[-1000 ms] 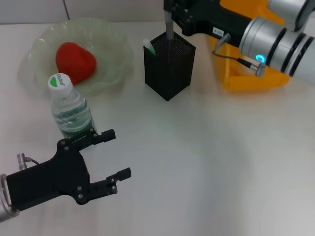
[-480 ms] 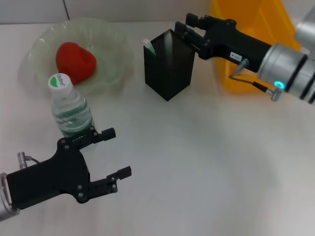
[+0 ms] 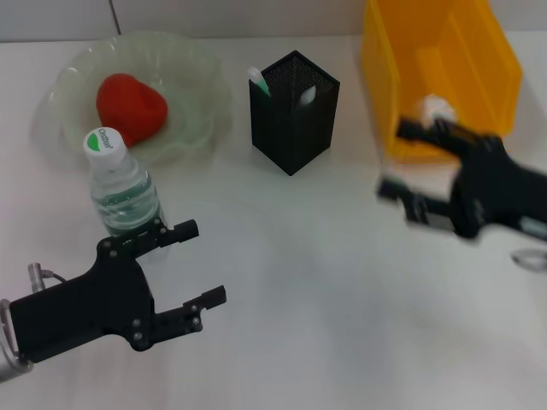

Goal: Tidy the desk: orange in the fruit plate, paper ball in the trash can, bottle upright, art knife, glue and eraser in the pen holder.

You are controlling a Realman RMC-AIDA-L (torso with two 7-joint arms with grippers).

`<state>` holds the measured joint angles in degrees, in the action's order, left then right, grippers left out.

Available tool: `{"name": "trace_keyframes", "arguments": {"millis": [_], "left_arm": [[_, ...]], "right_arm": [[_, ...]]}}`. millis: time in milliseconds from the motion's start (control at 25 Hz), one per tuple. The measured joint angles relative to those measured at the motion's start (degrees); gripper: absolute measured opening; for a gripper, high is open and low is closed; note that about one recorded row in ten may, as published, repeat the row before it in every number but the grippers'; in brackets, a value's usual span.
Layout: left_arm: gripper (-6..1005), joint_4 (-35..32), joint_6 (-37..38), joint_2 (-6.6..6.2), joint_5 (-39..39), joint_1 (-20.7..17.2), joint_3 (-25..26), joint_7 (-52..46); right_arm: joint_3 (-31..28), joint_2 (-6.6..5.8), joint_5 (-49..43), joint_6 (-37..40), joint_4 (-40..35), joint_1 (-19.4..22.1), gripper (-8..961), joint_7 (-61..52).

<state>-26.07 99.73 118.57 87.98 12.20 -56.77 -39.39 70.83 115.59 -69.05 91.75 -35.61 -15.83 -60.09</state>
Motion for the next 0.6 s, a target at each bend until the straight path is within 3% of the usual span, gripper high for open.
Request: {"name": "trace_keyframes", "arguments": {"millis": [80,160,360,600], "left_arm": [[785,0.0,-0.3,-0.01,0.0,0.2,0.0,0.0],[785,0.2,-0.5,0.06,0.0,0.4,0.0,0.0],[785,1.2,-0.7,0.02,0.0,0.7,-0.1,0.0],[785,1.3,-0.5,-0.24,1.4,0.8,-1.0,-0.9]], "right_arm": [[-4.4,0.26,-6.1,3.3,0.5,1.7,676,1.8],[-8.8,1.32,-12.6,5.8,1.5,3.8,822,6.6],[-9.5,1.88,-19.1,6.0,2.2,4.3,822,8.5],[-9.6,1.69,-20.4,6.4,1.8,4.1,822,8.0]]}}
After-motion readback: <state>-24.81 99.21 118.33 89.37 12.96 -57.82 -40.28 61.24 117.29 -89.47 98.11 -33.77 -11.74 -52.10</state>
